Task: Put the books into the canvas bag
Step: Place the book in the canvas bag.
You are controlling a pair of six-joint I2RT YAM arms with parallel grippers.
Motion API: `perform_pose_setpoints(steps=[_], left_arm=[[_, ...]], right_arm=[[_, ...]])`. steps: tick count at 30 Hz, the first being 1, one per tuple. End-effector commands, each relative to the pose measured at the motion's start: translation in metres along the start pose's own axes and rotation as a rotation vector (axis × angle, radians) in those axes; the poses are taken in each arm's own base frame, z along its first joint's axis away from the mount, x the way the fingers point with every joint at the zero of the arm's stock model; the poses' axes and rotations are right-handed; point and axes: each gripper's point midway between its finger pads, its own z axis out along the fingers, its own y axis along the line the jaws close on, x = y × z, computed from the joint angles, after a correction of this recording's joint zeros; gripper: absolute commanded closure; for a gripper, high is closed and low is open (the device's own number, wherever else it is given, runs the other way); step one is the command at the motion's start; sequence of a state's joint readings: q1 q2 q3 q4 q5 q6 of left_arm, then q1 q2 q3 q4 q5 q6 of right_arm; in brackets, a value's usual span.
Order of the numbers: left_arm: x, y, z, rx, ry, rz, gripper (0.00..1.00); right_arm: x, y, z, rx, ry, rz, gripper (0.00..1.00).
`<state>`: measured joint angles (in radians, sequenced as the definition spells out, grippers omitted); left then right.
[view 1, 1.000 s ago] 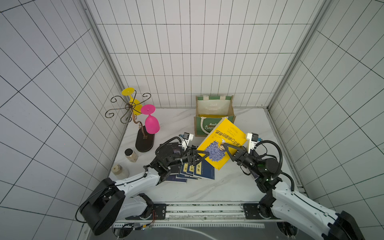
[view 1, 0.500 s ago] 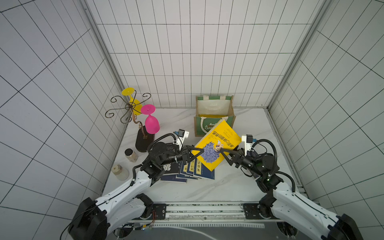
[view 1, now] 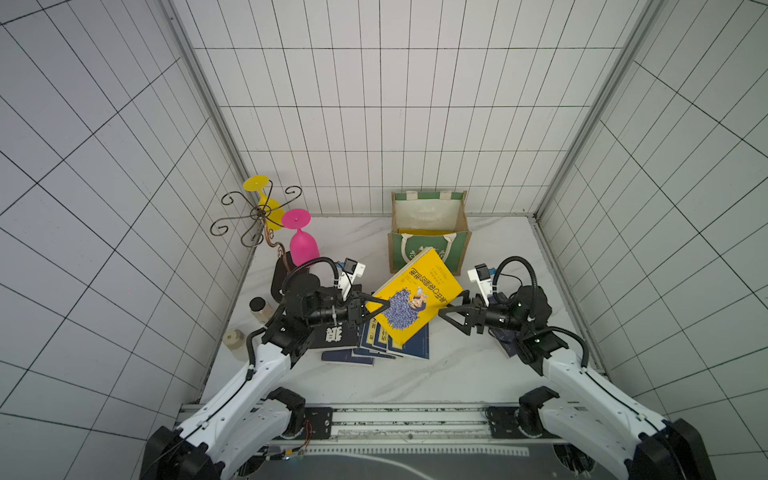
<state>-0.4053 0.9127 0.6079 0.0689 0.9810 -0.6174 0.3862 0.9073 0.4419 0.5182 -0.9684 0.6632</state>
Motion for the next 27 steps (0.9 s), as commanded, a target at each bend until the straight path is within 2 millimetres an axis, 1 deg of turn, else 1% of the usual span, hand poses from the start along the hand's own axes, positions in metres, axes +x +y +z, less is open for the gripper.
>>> perform_pose_setpoints(steps=[1,5,7,10,14,16,19,21,24,26,27], left_arm=[[-0.006,-0.029,-0.003,0.095,0.031,0.086,1.0],[-0.006,-0.031,-0.003,0.096,0.033,0.078,1.0],[-0.005,-0.03,-0.003,0.096,0.038,0.068,1.0],[-0.002,-0.028,-0.002,0.095,0.045,0.058,1.0],[0.0,-0.024,-0.001,0.091,0.052,0.042,1.0],[0.001,-0.021,0.0,0.087,0.058,0.03,1.0],[0.003,-0.019,0.001,0.087,0.064,0.025,1.0],[0.005,-0.017,0.002,0.082,0.069,0.019,1.0],[0.007,-0.013,0.001,0.06,0.069,0.02,1.0],[0.01,-0.008,0.001,0.047,0.068,0.012,1.0],[0.011,-0.006,0.001,0.043,0.068,0.007,1.0]], right_arm=[[-0.035,0.02,-0.004,-0.021,-0.025,-0.154,0.04],[-0.039,0.003,-0.017,0.028,-0.037,-0.138,0.04],[-0.043,0.0,-0.023,0.034,-0.046,-0.147,0.04],[-0.047,0.007,-0.021,-0.017,-0.023,-0.157,0.04],[-0.048,0.029,-0.016,-0.13,0.009,-0.177,0.05],[-0.049,0.034,-0.01,-0.144,0.031,-0.187,0.05],[-0.047,0.037,0.004,-0.145,0.088,-0.186,0.08],[-0.047,0.036,0.011,-0.139,0.121,-0.175,0.18],[-0.048,0.035,0.016,-0.133,0.15,-0.146,0.47],[-0.052,0.035,0.017,-0.101,0.158,-0.133,0.74],[-0.053,0.034,0.017,-0.086,0.165,-0.126,0.82]])
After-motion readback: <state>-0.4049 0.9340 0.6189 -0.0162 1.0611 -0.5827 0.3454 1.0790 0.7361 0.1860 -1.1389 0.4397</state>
